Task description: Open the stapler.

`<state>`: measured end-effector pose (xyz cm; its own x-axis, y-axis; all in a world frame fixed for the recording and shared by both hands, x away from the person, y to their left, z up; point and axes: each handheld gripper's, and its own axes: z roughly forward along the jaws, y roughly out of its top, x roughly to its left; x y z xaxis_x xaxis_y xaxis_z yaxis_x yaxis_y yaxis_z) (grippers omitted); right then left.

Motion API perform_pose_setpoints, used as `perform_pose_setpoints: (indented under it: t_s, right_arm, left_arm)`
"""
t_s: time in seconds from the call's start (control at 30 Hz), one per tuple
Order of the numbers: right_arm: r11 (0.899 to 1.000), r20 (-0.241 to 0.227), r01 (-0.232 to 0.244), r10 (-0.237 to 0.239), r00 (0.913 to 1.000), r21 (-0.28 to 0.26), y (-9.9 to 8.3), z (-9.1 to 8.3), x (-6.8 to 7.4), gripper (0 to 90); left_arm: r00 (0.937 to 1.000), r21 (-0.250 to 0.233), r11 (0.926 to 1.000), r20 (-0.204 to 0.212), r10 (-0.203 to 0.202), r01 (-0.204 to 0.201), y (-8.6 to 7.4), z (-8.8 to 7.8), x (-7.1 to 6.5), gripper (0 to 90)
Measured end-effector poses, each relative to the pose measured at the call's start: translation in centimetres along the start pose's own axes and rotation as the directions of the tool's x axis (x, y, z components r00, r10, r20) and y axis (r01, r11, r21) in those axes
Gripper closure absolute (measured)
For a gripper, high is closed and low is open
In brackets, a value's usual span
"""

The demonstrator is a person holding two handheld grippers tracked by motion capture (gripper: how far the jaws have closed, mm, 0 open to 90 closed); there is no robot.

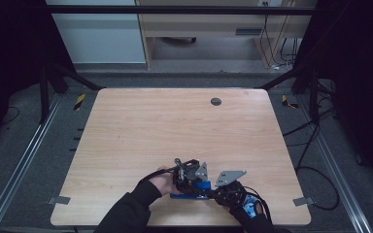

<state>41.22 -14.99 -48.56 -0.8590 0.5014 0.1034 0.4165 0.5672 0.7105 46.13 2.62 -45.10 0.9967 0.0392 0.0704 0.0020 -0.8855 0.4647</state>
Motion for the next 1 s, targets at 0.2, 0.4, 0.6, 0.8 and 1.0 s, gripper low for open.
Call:
perform_pose_setpoints:
  t_s: [0.2,0.4,0.6,0.8,1.0]
  right_arm:
    - [1.000,0.003,-0.002,0.002,1.0000,-0.002,0.01,0.03,0.06,90.0]
    - [1.000,0.000,-0.004,0.004,1.0000,-0.001,0.01,0.03,-0.05,90.0]
    - [1.000,0.000,0.001,-0.001,1.0000,0.000,0.00,0.02,-0.06,90.0]
    - [1.000,-0.001,0.008,-0.008,1.0000,-0.005,-0.03,0.02,-0.07,90.0]
    - [1.000,-0.001,0.008,-0.008,1.0000,-0.003,-0.01,0.02,-0.04,90.0]
  left_arm:
    - [1.0000,-0.007,1.0000,0.008,0.004,-0.004,-0.11,-0.06,0.09,65.3]
    - [0.9999,-0.009,1.0000,0.015,0.002,-0.001,-0.18,-0.09,0.17,65.4]
    - [0.9999,0.000,1.0000,0.017,0.001,-0.001,-0.06,-0.01,0.21,64.8]
    - [0.9994,0.036,0.9991,0.026,0.024,-0.025,0.36,-0.02,0.37,64.6]
    - [0.9988,0.068,0.9969,0.031,0.038,-0.040,0.77,0.02,0.47,64.4]
